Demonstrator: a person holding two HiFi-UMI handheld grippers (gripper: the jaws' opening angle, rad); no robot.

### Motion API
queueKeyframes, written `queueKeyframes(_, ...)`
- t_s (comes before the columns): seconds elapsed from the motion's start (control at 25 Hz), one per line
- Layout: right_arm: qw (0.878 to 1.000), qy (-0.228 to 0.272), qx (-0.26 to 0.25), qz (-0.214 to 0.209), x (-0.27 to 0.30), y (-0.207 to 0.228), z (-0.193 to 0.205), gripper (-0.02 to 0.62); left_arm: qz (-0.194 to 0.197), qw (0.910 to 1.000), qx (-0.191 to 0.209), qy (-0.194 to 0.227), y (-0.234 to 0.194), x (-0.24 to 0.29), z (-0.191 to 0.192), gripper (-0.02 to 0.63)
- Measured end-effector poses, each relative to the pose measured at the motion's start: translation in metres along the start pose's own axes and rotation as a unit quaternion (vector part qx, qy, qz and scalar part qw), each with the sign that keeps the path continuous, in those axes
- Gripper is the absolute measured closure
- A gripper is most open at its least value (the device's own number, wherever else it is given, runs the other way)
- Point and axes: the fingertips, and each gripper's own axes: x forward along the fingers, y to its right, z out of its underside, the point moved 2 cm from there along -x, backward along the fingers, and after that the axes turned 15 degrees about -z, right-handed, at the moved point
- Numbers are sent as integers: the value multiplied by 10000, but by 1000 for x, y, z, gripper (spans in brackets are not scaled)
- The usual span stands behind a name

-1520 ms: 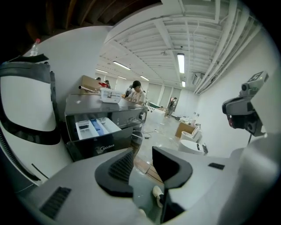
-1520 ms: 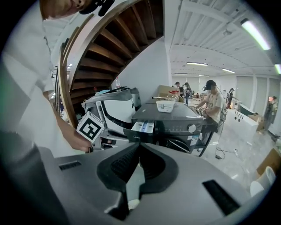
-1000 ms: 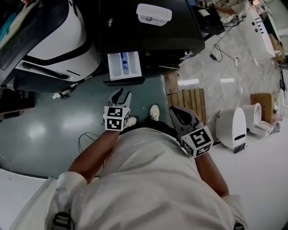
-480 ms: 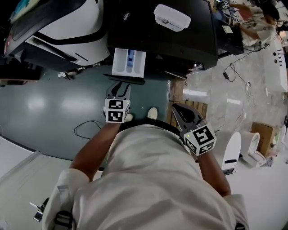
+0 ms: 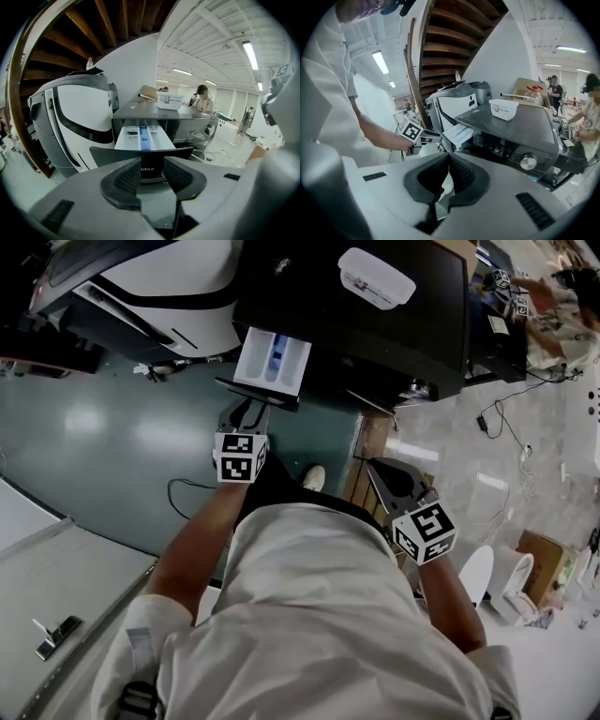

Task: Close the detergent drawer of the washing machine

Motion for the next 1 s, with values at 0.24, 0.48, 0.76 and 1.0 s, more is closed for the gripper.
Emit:
queueKeyframes(0.24, 9999, 127, 59, -67, -5, 12, -9, 589, -17, 9994, 343, 81, 8, -3, -6, 451)
queueKeyframes(0.48, 9998, 61, -28, -213, 3, 14, -14, 590, -67, 9995, 281, 87, 9, -1, -11, 451)
queueKeyframes(0.76, 9997, 42, 48, -231, 2, 19, -11, 589, -159, 9995, 263, 113, 10, 1, -10, 451)
queueKeyframes(1.0, 9996, 42, -9, -278, 5, 23, -15, 589, -162, 9995, 230, 123, 10, 2, -11, 451)
